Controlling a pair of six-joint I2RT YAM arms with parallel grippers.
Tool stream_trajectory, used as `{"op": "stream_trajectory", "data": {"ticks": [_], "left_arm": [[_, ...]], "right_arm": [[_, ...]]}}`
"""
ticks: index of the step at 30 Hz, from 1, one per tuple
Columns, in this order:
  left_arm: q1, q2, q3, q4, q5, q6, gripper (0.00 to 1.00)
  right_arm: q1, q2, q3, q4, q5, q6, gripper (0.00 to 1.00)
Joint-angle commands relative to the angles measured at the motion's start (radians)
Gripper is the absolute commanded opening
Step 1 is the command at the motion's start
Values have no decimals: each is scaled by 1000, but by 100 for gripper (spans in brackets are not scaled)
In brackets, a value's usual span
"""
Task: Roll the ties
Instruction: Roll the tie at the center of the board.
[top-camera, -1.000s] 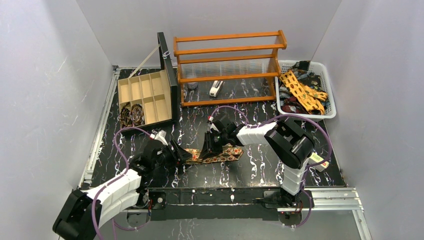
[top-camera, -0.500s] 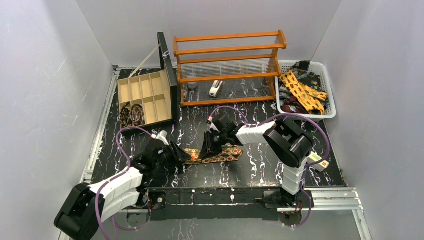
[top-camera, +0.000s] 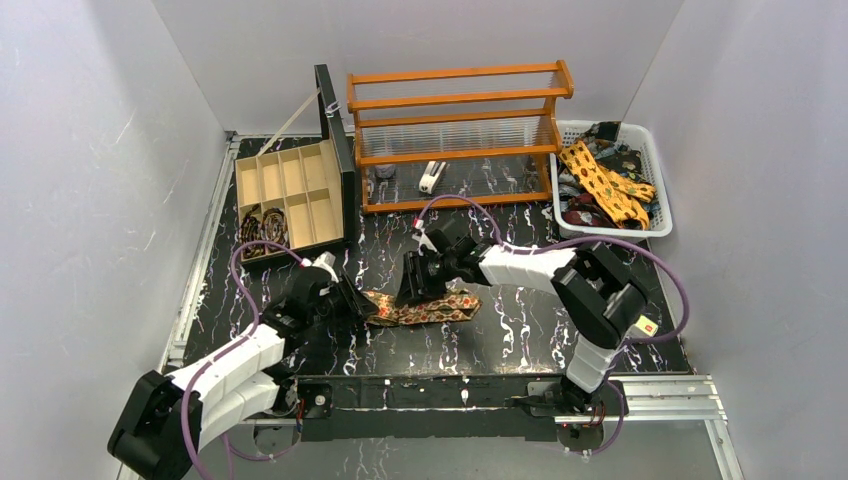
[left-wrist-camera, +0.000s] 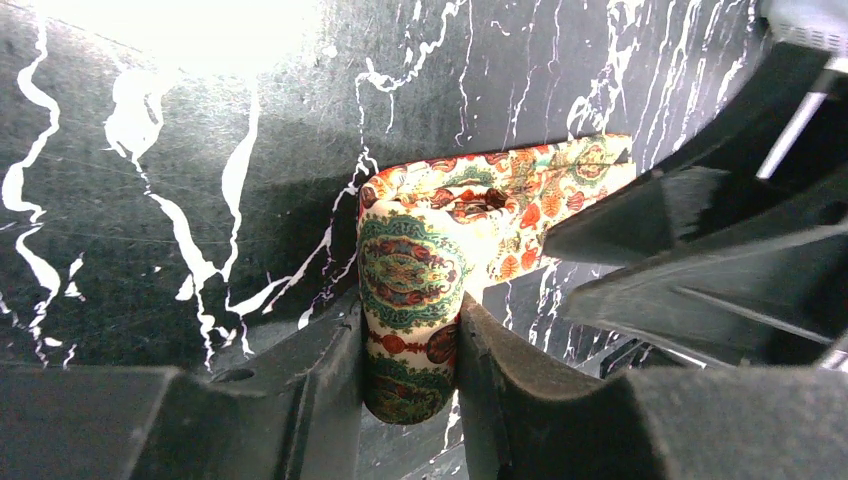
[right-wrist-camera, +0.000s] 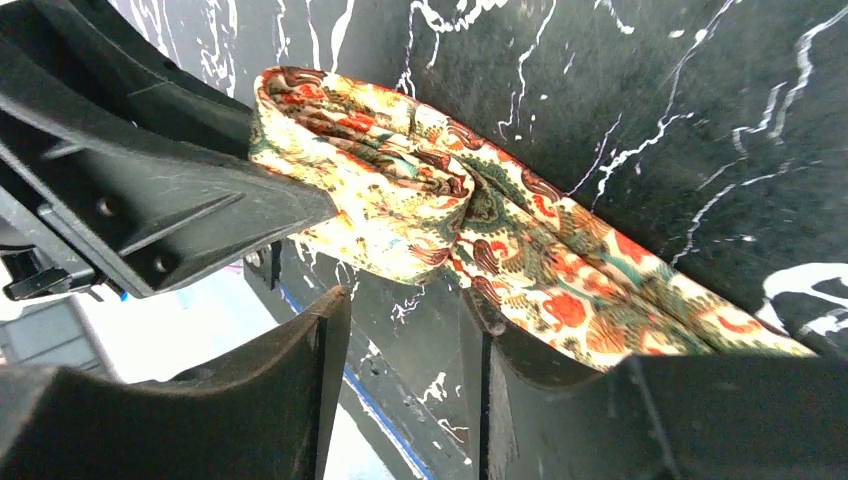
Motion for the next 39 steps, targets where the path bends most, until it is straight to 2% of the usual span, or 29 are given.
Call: {"op": "stream_trajectory", "data": {"ticks": [1, 4, 7, 24, 33, 39], "left_arm": [[-3, -19, 66, -128, -64, 38, 32], [-3, -16, 88, -154, -77, 46, 32], [-3, -12, 112, -181, -94, 54, 32], [-17, 59, 321, -483, -300, 228, 28], [-77, 125, 406, -591, -430, 281, 27], [-149, 174, 474, -678, -591, 279, 27]], "right_arm": [[-1, -78, 39, -104, 159, -98, 52], [-1, -54, 47, -178, 272, -130, 48], [-1, -10, 66, -235, 300, -145, 42], [2, 39, 59, -115, 72, -62, 41], [1, 10, 78, -21, 40, -4, 41], [1, -8, 62, -42, 103, 17, 41]]}}
